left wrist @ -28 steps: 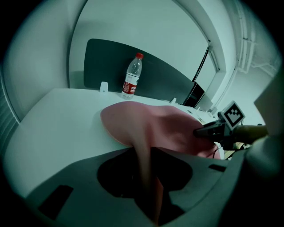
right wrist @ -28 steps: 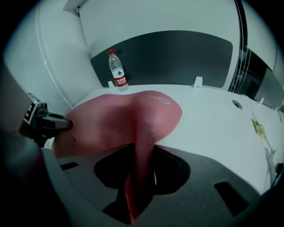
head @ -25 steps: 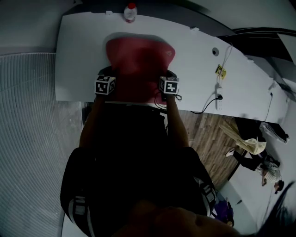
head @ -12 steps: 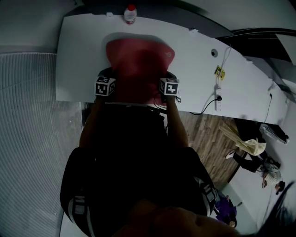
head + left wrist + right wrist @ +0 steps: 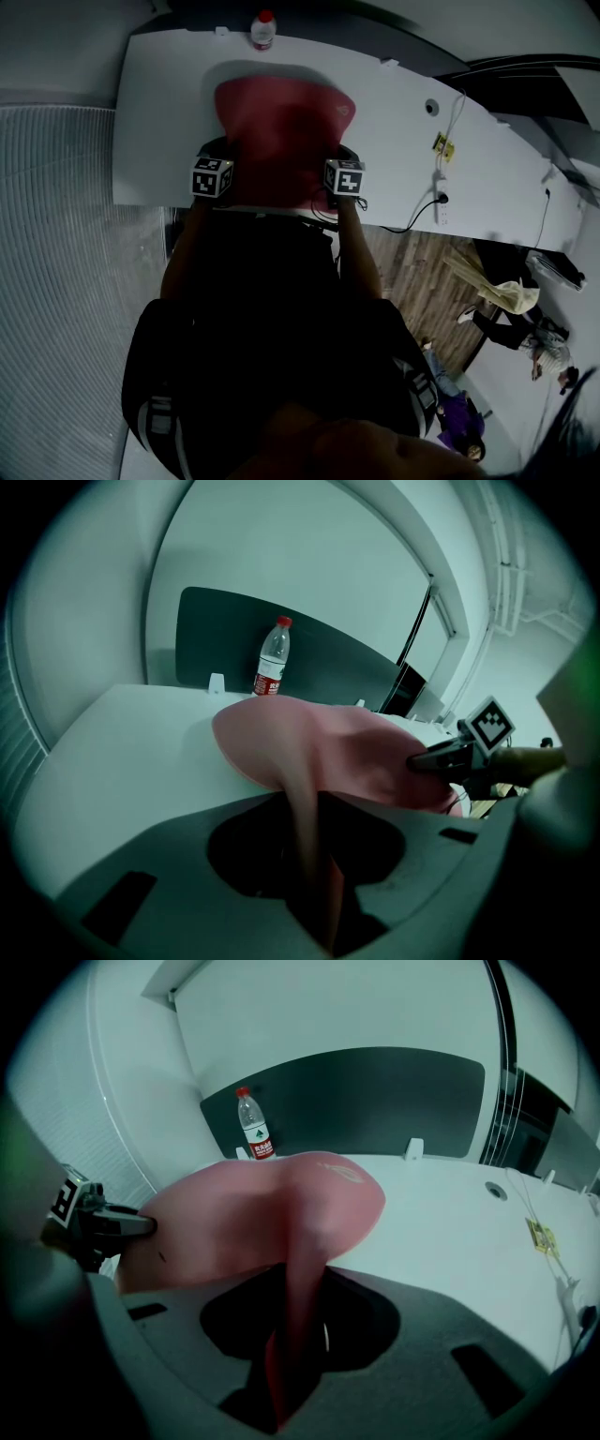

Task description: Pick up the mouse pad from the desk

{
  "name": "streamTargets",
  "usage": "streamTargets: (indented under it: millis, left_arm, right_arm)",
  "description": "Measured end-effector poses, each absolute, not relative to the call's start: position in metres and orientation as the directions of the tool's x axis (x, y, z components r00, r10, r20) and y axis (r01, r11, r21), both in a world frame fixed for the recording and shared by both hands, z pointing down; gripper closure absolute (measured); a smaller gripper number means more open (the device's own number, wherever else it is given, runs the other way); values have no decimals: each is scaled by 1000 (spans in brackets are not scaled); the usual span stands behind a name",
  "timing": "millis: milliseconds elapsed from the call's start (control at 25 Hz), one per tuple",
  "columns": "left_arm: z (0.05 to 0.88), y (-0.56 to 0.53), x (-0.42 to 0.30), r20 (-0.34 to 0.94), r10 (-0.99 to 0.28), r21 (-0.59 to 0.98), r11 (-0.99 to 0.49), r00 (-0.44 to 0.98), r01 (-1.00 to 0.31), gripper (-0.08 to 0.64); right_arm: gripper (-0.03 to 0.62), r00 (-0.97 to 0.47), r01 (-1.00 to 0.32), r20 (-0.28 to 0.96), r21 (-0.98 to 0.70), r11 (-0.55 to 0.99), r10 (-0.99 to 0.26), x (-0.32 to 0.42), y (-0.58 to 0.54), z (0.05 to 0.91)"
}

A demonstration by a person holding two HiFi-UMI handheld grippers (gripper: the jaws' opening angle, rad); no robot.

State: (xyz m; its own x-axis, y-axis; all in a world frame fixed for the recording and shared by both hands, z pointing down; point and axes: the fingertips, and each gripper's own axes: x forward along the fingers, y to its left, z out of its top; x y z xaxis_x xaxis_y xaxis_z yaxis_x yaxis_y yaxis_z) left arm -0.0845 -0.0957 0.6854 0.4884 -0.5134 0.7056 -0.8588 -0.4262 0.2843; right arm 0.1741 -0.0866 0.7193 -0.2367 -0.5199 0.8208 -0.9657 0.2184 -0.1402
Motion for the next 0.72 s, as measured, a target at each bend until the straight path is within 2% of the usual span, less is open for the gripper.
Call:
streamTargets:
  millis: [720]
  left_arm:
    - [646,-109,-74,638,-584,258,-452,502,-854,474]
  right_arm:
    - [508,-240,-968,760,-137,212,-605,182,-103,681]
